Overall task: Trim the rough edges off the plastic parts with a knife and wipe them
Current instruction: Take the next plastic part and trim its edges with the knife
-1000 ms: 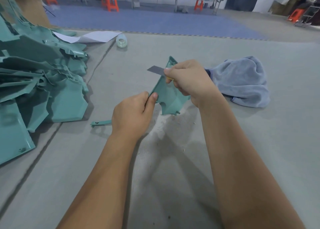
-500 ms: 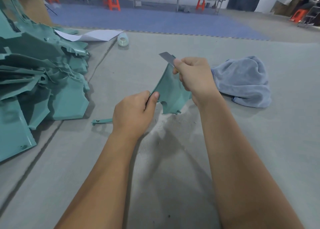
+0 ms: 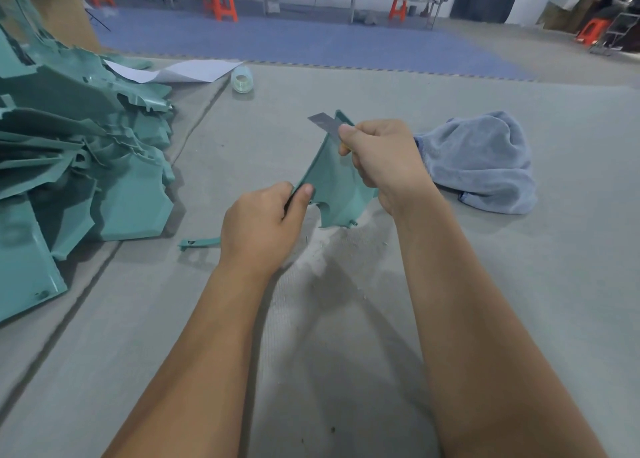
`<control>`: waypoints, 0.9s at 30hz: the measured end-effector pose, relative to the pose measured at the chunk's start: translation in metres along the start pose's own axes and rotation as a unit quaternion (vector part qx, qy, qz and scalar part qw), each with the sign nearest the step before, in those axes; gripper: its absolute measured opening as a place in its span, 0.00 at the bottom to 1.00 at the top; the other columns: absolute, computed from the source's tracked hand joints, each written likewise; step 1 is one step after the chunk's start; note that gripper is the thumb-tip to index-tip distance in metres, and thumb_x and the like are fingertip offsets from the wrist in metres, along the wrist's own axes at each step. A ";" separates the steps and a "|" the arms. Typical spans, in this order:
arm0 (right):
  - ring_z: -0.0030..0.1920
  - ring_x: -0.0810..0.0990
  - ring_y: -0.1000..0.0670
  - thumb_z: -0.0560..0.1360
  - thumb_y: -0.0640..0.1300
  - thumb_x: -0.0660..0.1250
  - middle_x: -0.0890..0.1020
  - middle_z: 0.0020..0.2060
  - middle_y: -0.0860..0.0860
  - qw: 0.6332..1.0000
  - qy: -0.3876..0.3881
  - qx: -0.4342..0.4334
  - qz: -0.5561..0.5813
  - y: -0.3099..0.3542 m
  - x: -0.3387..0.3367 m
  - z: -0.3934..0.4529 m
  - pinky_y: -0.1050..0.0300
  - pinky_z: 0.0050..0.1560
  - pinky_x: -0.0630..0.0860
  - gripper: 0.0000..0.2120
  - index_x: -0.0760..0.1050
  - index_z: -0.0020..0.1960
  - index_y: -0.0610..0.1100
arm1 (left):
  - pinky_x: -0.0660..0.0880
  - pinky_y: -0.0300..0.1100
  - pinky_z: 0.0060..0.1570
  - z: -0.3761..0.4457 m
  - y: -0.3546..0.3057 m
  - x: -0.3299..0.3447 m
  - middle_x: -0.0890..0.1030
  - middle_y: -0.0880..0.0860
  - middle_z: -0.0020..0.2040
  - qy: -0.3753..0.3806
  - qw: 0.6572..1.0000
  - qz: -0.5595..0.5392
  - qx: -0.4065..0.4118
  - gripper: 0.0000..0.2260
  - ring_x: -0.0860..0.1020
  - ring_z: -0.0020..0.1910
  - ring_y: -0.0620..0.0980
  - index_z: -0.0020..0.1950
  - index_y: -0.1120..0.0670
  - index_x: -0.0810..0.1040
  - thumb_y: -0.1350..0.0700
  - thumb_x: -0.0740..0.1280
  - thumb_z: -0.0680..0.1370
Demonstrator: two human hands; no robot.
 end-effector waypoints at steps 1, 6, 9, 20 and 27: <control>0.19 0.59 0.57 0.78 0.43 0.65 0.64 0.19 0.55 1.000 0.002 -0.002 -0.005 -0.001 0.002 -0.001 0.66 0.24 0.58 0.17 0.73 0.31 0.43 | 0.56 0.44 0.27 0.000 0.000 0.000 0.63 0.47 0.23 0.000 1.000 -0.001 -0.001 0.23 0.66 0.26 0.55 0.29 0.50 0.57 0.45 0.60 0.81; 0.19 0.59 0.57 0.78 0.44 0.65 0.64 0.16 0.57 0.999 0.012 0.007 -0.047 -0.002 0.015 -0.009 0.63 0.24 0.59 0.16 0.73 0.31 0.43 | 0.57 0.43 0.26 0.000 0.002 0.000 0.66 0.48 0.23 -0.002 1.000 -0.008 -0.006 0.22 0.67 0.25 0.54 0.29 0.52 0.60 0.44 0.59 0.80; 0.19 0.59 0.56 0.78 0.44 0.65 0.64 0.16 0.57 0.998 0.023 0.009 -0.061 -0.001 0.017 -0.012 0.63 0.24 0.59 0.15 0.74 0.32 0.43 | 0.59 0.43 0.25 0.000 0.004 0.000 0.67 0.49 0.23 -0.004 1.000 -0.012 -0.017 0.18 0.67 0.24 0.52 0.30 0.55 0.64 0.47 0.57 0.75; 0.18 0.57 0.54 0.81 0.46 0.62 0.63 0.19 0.52 0.979 0.093 0.104 0.145 -0.012 0.013 -0.022 0.64 0.22 0.53 0.17 0.73 0.35 0.41 | 0.56 0.42 0.27 -0.001 0.002 -0.003 0.62 0.47 0.22 -0.017 1.000 0.021 -0.011 0.17 0.64 0.24 0.54 0.28 0.53 0.58 0.49 0.58 0.73; 0.44 0.76 0.47 0.84 0.44 0.55 0.81 0.47 0.38 0.978 -0.033 -0.177 0.108 0.004 0.001 -0.023 0.57 0.46 0.69 0.13 0.68 0.42 0.41 | 0.58 0.42 0.25 0.001 0.000 -0.004 0.63 0.48 0.22 -0.013 1.000 0.022 -0.008 0.16 0.65 0.24 0.53 0.29 0.53 0.59 0.49 0.58 0.73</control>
Point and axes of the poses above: each hand's wrist, its own z-axis towards the middle knuckle, its own x-axis out of the palm, y = z × x, the point moved 5 cm from there along z, towards the middle knuckle
